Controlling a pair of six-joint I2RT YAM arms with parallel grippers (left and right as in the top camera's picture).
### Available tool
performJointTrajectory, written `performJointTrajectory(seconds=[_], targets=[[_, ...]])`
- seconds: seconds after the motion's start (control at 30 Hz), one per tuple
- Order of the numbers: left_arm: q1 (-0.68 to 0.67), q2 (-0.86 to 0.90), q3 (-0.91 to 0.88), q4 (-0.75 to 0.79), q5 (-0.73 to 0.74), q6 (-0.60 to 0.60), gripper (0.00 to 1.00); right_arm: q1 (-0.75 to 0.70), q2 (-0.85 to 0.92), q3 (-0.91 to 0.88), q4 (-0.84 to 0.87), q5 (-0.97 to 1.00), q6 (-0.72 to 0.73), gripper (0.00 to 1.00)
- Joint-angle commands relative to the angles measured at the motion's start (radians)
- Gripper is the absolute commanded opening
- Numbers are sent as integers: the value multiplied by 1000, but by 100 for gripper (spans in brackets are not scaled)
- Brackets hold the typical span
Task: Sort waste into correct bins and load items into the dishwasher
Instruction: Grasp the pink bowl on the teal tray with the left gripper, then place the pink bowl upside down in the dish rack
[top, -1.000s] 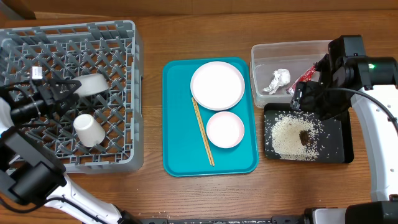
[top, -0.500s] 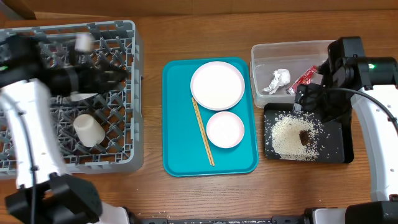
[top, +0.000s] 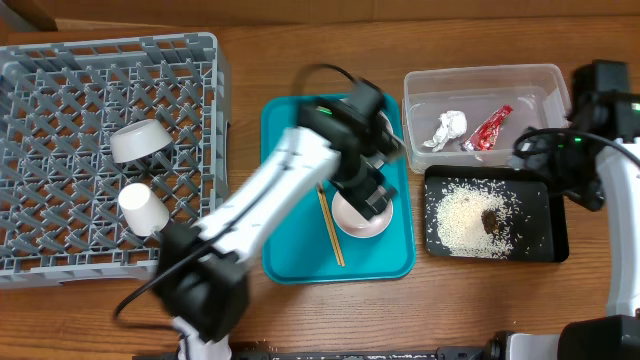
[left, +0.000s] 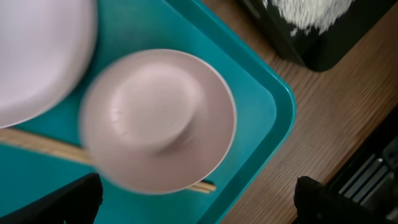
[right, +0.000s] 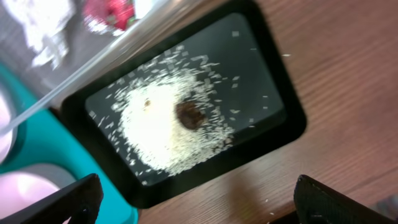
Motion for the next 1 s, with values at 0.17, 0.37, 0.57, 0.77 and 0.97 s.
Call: performJointTrajectory(seconds=[0.17, 0.37, 0.57, 0.77, 0.97], targets=[[-161, 241, 6, 3, -88, -44, 83, -79, -15, 9, 5, -55, 22, 100], [-158, 251, 13, -8, -114, -53, 4, -79, -15, 9, 4, -56, 22, 100], [-140, 192, 116, -65, -174, -85, 4, -79, -15, 9, 4, -56, 21, 100], [-47, 29, 274, -102, -205, -85, 4, -79, -15, 9, 5, -56, 18, 100], [237, -114, 362, -55, -111, -42, 4, -79, -15, 9, 5, -56, 18, 100]])
